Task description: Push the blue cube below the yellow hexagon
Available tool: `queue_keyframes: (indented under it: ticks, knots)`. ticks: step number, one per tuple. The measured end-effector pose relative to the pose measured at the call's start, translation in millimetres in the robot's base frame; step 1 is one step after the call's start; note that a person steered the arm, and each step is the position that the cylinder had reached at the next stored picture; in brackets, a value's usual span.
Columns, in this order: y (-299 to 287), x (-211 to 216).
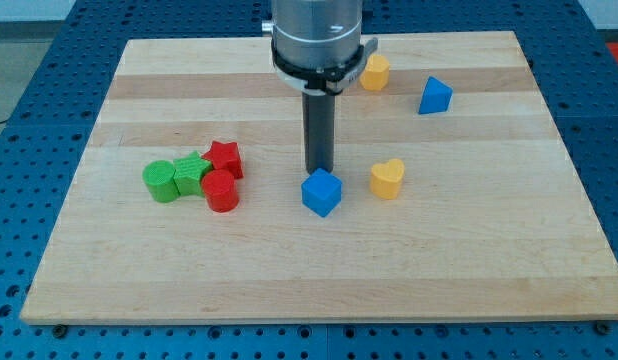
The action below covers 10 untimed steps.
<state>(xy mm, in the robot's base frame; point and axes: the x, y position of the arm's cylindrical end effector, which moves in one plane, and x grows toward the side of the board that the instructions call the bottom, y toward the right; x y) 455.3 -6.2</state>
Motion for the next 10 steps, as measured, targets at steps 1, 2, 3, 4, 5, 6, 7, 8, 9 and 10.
queue_keyframes:
  ticks: [1, 2, 3, 4, 5, 6, 7, 8, 9, 10]
  knots:
    - [-2, 32]
    - [-5, 39]
    - [-25, 22]
    - [-46, 45]
    - [-50, 71]
    - [-50, 94]
    - [-47, 115]
    - [0, 119]
    - [18, 99]
    - [18, 67]
